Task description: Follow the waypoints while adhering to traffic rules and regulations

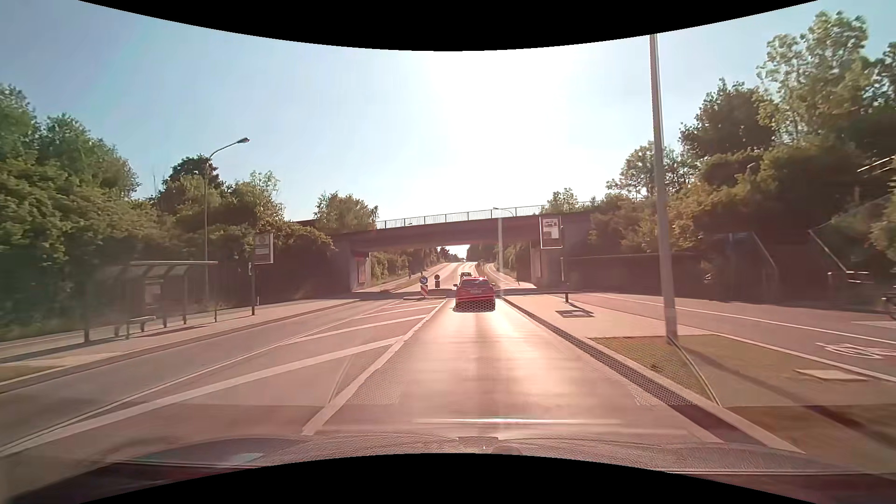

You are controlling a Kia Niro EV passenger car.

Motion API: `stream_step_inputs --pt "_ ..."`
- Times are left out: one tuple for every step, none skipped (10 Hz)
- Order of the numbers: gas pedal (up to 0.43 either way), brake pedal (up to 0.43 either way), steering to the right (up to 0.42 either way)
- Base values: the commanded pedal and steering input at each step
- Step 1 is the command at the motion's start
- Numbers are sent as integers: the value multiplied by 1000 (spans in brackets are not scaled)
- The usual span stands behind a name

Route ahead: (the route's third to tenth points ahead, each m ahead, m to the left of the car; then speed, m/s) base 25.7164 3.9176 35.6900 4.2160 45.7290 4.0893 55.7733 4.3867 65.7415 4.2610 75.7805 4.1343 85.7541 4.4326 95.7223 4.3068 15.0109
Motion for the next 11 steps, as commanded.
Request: stream_step_inputs --pt "87 0 -2" --pt "87 6 -2" --pt "87 6 -3" --pt "87 6 -4" --pt "87 6 -4" --pt "87 6 -4" --pt "87 6 -3" --pt "98 6 -1" --pt "98 6 0" --pt "98 6 0" --pt "98 6 0"
